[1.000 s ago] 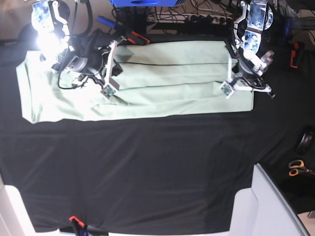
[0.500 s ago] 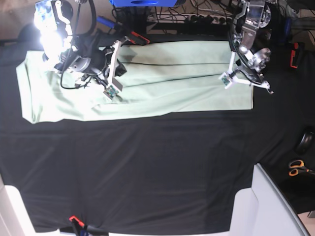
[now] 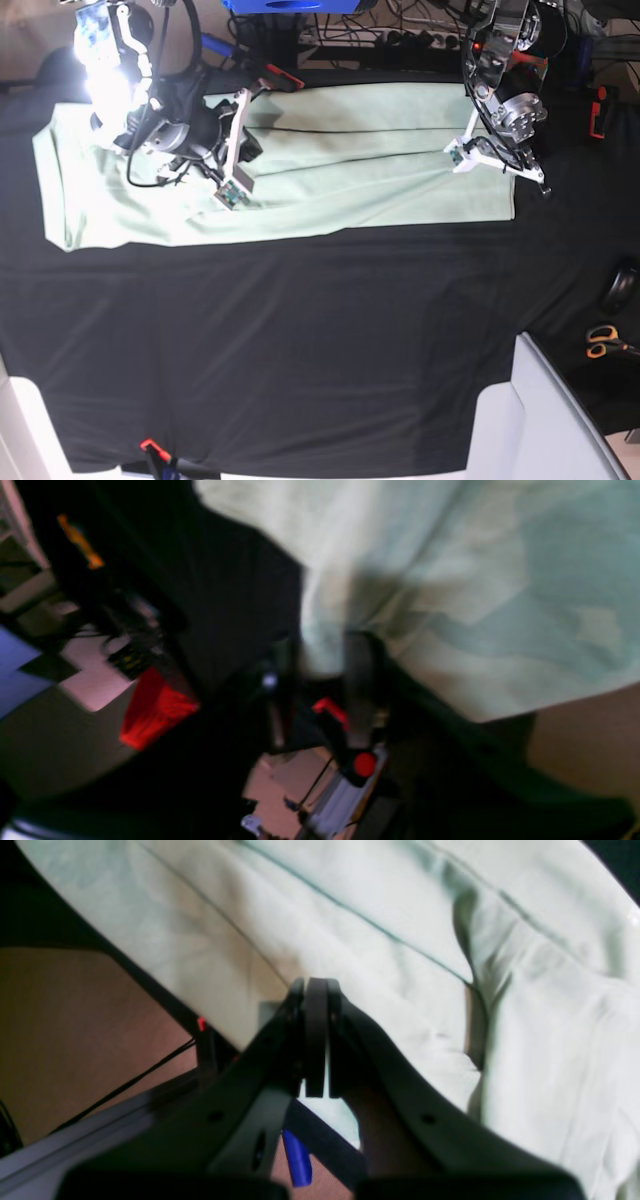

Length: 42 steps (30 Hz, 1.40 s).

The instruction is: Fold the T-shirt properly

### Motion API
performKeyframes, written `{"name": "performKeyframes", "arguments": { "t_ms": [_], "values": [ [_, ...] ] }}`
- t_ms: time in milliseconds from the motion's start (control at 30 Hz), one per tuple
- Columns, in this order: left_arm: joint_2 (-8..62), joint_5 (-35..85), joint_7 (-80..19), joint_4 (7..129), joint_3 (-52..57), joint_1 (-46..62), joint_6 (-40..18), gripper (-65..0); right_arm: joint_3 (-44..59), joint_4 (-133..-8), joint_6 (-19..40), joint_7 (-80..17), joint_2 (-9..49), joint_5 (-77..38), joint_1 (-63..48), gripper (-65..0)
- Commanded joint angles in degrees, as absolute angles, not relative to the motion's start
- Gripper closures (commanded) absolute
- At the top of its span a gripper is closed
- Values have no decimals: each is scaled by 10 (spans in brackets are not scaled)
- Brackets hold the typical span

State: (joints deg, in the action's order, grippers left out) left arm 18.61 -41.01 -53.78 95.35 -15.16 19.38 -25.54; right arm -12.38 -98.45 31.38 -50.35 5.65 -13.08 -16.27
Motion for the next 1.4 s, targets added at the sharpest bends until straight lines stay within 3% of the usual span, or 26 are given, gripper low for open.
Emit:
{"name": "performKeyframes", "arguments": {
  "t_ms": [0,133,433,633,700,767,800,1233,1367],
  "values": [
    [193,-426,-543,961,-148,193,-250,-233,-124,-1004,313,-493,57,-138,-155,0],
    [193,-436,-543,969,-145,192,-250,-301,-124,-1034,313,-494,57,-138,-149,0],
    [144,-435,-545,1105,-133,207,-250,-296,-124,-1039,313,-531,56,-138,-84,0],
    [97,-429,-543,1006,-153,141,-250,-287,-125,-973,313,-528,55,-138,-51,0],
    [84,-429,-536,956,-151,116,-249,-217,-125,-952,313,-527,45,-138,-40,0],
    [74,-411,-519,927,-149,97,-249,-52,-126,-942,313,-529,41,-138,-29,0],
    [73,-397,-517,920,-149,90,-249,0,-126,-939,313,-529,40,-138,-26,0],
    [77,-347,-513,843,-98,59,-247,0,-126,-882,315,-522,38,-138,15,0],
    [84,-349,-466,796,-65,49,-247,0,-126,-878,316,-507,29,-138,15,0]
  ]
}}
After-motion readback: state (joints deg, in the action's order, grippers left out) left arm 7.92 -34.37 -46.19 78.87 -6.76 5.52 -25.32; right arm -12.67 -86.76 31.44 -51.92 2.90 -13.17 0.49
